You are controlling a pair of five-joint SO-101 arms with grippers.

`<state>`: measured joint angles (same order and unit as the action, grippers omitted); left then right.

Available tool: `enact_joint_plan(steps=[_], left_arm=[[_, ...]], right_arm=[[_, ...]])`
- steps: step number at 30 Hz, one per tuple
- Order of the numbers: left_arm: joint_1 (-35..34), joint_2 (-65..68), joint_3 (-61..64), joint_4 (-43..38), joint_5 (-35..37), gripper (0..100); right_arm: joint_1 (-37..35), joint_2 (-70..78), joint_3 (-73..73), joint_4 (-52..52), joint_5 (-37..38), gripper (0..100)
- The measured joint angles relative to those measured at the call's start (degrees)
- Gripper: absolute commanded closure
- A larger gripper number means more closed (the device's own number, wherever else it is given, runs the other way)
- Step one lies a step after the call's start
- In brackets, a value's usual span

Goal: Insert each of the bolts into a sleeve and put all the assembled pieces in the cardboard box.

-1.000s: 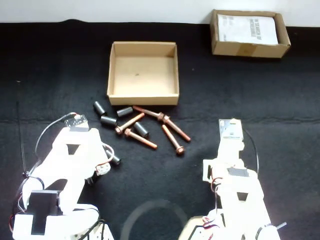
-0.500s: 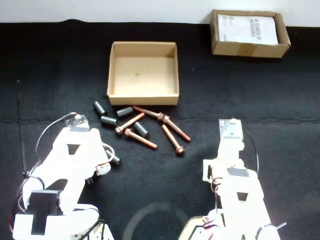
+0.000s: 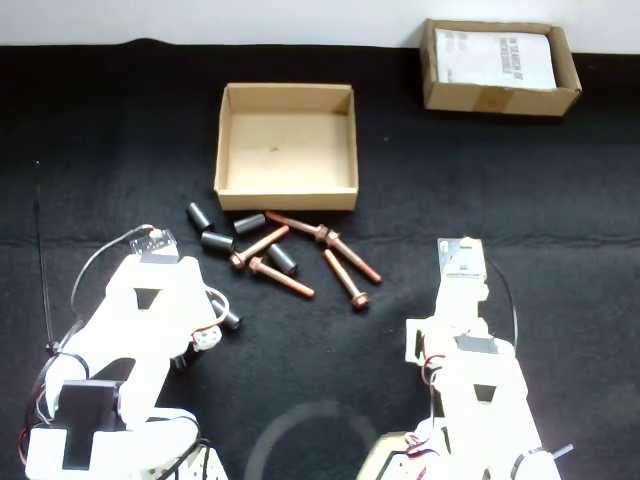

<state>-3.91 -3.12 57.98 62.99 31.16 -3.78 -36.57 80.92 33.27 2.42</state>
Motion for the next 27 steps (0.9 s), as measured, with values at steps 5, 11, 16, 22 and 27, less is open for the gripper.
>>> enact_joint_plan(steps=[5,11,16,22,27], left_arm=[[-0.1,1.0,-6.0,7.9,-0.1,99],[-0.1,1.3,-18.0,16.0,-0.2,99],[-0.2,1.3,-24.4,17.1,0.0,99],[-0.6,1.3,-28.9,18.7,-3.3,99],[-1.8,1.4,-37.6,25.7,-14.2,99]], right_arm=[[0.0,0.0,0.0,0.0,0.0,99.2],[0.0,0.0,0.0,0.0,0.0,99.2],[0.0,0.0,0.0,0.0,0.0,99.2],[0.0,0.5,-5.4,2.5,0.2,99.2],[-1.1,0.6,-17.8,13.8,0.2,99.2]])
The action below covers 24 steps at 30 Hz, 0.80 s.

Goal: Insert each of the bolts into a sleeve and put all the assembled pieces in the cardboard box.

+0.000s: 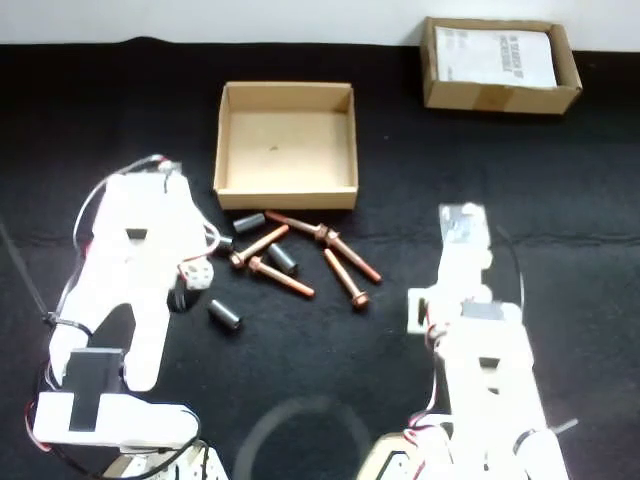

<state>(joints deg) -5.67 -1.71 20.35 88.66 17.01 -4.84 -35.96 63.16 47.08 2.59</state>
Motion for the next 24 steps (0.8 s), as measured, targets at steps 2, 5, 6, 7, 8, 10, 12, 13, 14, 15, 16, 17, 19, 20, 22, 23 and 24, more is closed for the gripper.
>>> enact_joint_plan(steps=[2,5,6,7,8,10,12,13,14,15,16,17,19,20,22,23,24], left_arm=[[-0.8,0.0,-4.9,2.3,-2.8,99],[-1.1,-1.6,-10.9,4.1,-4.5,99],[-1.1,-3.2,-11.8,4.3,-4.7,99],[-1.1,-5.3,-12.1,4.3,-4.9,99],[-1.1,-7.6,-12.1,4.4,-5.0,99],[-1.1,-13.5,-12.1,4.7,-5.3,99],[-1.1,-20.2,-10.3,4.0,-5.3,99],[-1.1,-23.9,-8.5,3.3,-5.3,99],[-1.1,-27.4,-6.5,2.5,-5.3,99],[-1.1,-31.3,-4.3,1.7,-5.3,99],[-1.1,-35.3,-1.8,0.8,-5.3,99],[-1.1,-39.4,1.3,-0.2,-5.3,99],[-1.1,-47.5,7.5,-2.1,-5.3,99],[-1.1,-51.6,10.6,-2.9,-5.3,99],[-1.1,-60.0,16.4,-4.3,-5.3,99],[-1.1,-64.4,19.0,-4.6,-5.3,99],[-1.1,-68.4,21.4,-4.7,-5.3,99]], right_arm=[[-1.6,0.0,-5.7,6.3,0.0,99.2],[-4.5,0.0,-14.2,16.2,0.0,99.2],[-5.5,0.0,-17.1,19.3,0.0,99.2],[-6.7,0.0,-19.9,22.1,0.0,99.2],[-7.8,0.0,-22.8,25.4,0.0,99.2],[-10.5,0.0,-28.2,31.2,0.0,99.2],[-13.2,0.0,-33.1,37.2,0.0,99.2],[-14.7,-0.2,-35.6,40.1,0.0,99.2],[-16.1,-0.5,-37.7,43.1,0.0,99.2],[-17.4,-1.3,-39.5,45.8,0.0,99.2],[-18.5,-2.4,-40.9,47.9,0.0,99.2],[-19.5,-3.8,-41.6,49.1,0.0,99.2],[-21.1,-7.0,-42.3,50.5,0.0,99.2],[-21.8,-8.8,-42.3,50.9,0.0,99.2],[-23.4,-11.8,-42.4,51.3,0.0,99.2],[-24.3,-13.0,-42.4,51.4,0.0,99.2],[-25.1,-13.7,-42.4,51.4,0.0,99.2]])
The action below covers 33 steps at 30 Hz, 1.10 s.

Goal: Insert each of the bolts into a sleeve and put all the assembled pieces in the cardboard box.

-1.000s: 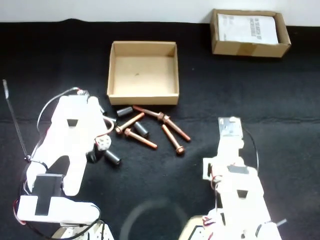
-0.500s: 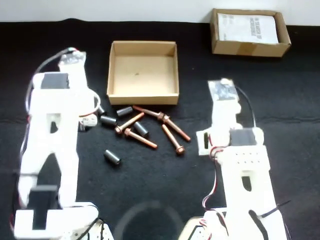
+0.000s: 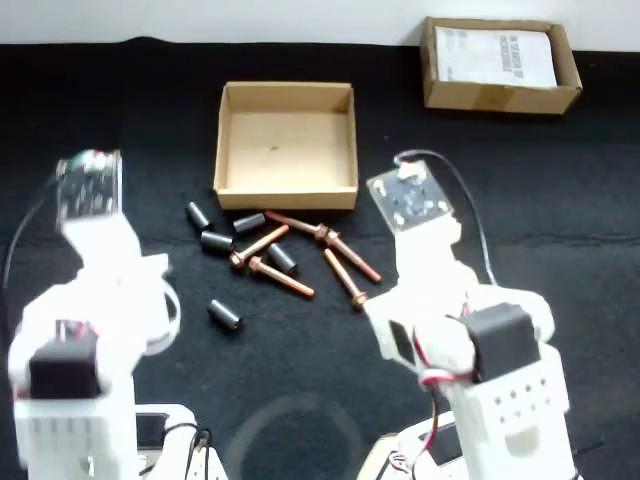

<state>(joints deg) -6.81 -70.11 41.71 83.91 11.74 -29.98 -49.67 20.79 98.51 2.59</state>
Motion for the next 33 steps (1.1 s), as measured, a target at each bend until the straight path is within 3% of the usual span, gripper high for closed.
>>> enact_joint_plan(steps=[6,9,20,33], left_arm=[[-0.4,-21.7,9.9,-1.0,0.0,99],[-4.4,-27.6,11.8,-1.0,0.0,99],[-26.9,-29.1,12.5,-6.4,0.0,99],[-44.4,-29.3,22.2,-6.9,-5.9,99]], right_arm=[[-5.7,-0.5,7.7,-5.7,0.0,99.0],[-7.1,2.0,9.3,-11.4,0.2,94.5],[-15.6,29.4,-3.0,-16.7,2.1,93.0],[-25.5,62.3,-30.2,-16.8,2.6,92.6]])
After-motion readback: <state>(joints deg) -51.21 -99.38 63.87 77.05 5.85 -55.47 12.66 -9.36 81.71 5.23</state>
